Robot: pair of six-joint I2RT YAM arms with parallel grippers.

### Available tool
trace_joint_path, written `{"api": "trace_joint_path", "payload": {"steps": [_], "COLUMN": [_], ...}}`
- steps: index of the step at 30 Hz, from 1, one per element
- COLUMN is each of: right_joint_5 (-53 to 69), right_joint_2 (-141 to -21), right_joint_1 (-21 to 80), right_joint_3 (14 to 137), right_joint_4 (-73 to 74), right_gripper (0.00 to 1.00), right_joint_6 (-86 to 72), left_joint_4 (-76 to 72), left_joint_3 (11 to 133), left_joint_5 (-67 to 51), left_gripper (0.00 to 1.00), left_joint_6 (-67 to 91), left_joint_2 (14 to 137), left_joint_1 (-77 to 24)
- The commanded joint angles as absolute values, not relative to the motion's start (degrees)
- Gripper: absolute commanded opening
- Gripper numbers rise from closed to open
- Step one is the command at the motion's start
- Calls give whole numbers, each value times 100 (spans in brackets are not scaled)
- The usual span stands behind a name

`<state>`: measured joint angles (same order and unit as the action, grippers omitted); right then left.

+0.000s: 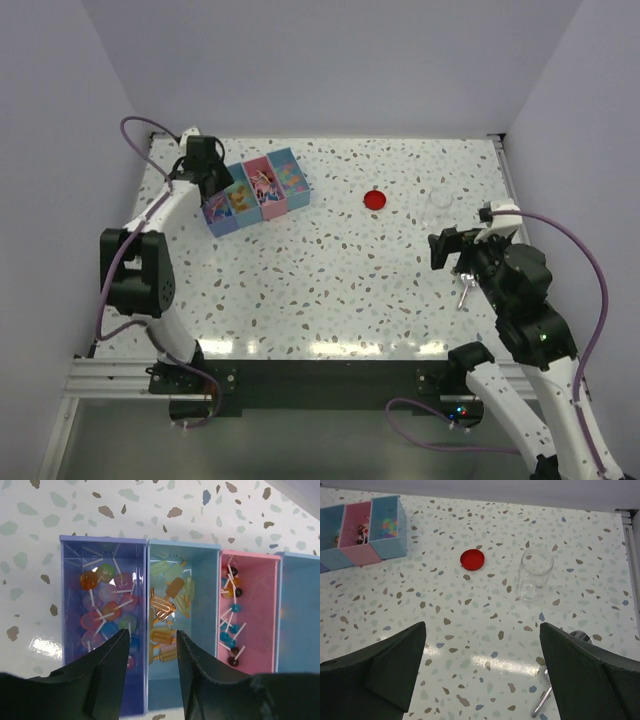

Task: Pack the candies
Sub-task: Move the storage box to the center of the board.

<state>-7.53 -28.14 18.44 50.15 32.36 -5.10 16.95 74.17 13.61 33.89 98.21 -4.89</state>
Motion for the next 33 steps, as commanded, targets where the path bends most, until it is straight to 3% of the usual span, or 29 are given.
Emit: {"api": "trace_joint_path", "payload": {"steps": [1, 3, 10, 13, 17, 33], "right_joint_5": [-563, -449, -53, -9, 104, 878], "right_joint_2": [-3268, -3567, -4183, -4411, -4579, -3456], "right_joint_1": [1854, 1854, 1863, 1863, 1863, 1890], "right_joint_3": [5115, 5203, 5229, 5291, 5361, 5001], "right_joint_4": [2962, 2936, 2620, 2601, 2742, 3595], "right_gripper": [99, 99, 99, 99, 99, 99], "right_joint_6": [-589, -598, -633, -642, -650, -913], "left_joint_4": [1810, 1907, 1969, 1907, 1959, 4190], "left_joint_3": [8067, 8322, 8745, 8789, 8754, 7349], "left_joint_5": [1590, 1774, 1969, 1925, 1960, 2831], "left_gripper": [47, 40, 37, 29, 0, 0], "left_joint_6": [3410, 3288, 3173, 3146, 3198, 6010], "left_joint_2": [10447, 10704, 11521, 11636, 11619, 10012], "left_joint_1": [-457, -457, -457, -457, -483, -1617]}}
